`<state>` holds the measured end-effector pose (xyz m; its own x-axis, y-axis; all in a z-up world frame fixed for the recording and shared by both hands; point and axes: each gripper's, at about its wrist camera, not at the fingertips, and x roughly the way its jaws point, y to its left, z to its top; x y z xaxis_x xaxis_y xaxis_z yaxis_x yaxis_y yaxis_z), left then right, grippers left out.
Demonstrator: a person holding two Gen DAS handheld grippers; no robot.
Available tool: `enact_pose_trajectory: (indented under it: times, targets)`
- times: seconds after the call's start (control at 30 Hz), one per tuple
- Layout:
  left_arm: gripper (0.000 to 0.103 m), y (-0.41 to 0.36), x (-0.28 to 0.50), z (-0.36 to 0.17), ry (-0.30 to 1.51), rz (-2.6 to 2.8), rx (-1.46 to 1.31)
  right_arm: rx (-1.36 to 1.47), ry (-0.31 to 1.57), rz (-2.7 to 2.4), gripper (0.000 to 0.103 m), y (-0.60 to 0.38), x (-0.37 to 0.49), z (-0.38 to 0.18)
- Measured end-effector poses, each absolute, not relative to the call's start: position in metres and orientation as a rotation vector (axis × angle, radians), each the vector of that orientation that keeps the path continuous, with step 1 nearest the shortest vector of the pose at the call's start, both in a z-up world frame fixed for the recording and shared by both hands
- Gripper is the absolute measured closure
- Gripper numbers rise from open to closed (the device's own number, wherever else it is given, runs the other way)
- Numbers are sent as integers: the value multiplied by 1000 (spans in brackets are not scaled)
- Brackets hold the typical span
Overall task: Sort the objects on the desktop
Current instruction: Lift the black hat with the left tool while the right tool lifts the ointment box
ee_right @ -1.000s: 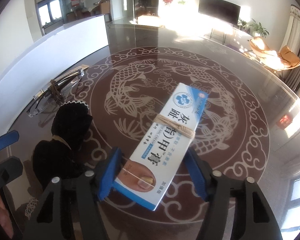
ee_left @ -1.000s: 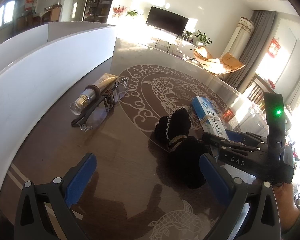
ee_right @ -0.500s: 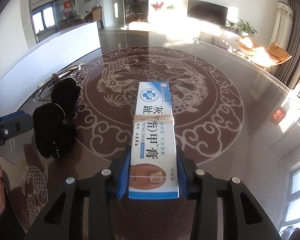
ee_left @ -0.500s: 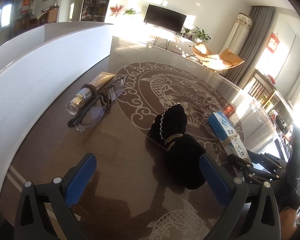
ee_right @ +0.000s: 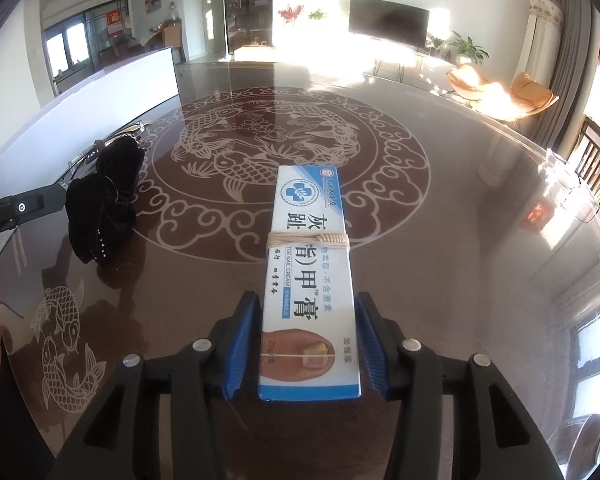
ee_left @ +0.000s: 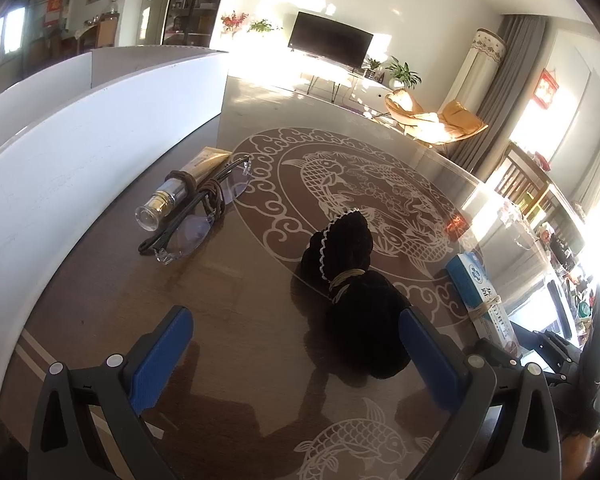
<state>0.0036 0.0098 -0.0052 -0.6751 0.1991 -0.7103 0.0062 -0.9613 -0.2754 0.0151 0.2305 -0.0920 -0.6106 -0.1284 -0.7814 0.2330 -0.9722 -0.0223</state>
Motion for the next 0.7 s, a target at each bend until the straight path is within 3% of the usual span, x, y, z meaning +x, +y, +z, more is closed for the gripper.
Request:
enact_pose_trajectory:
  times: [0.2, 0.33, 0.5, 0.7]
  targets:
    - [0, -3, 7, -1, -512, 2702, -1155, 1278, 186, -2621, 26, 229, 15, -94]
    - [0, -13, 14, 7, -621, 2590, -1053, 1289, 168, -2620, 24, 230, 14, -95]
    - [0, 13, 17, 13, -479, 2547, -1015, 1277, 165, -2619, 22, 231, 15, -94]
    - [0, 46, -14, -5, -287, 2599, -1185, 1271, 142, -2607, 19, 232, 14, -92]
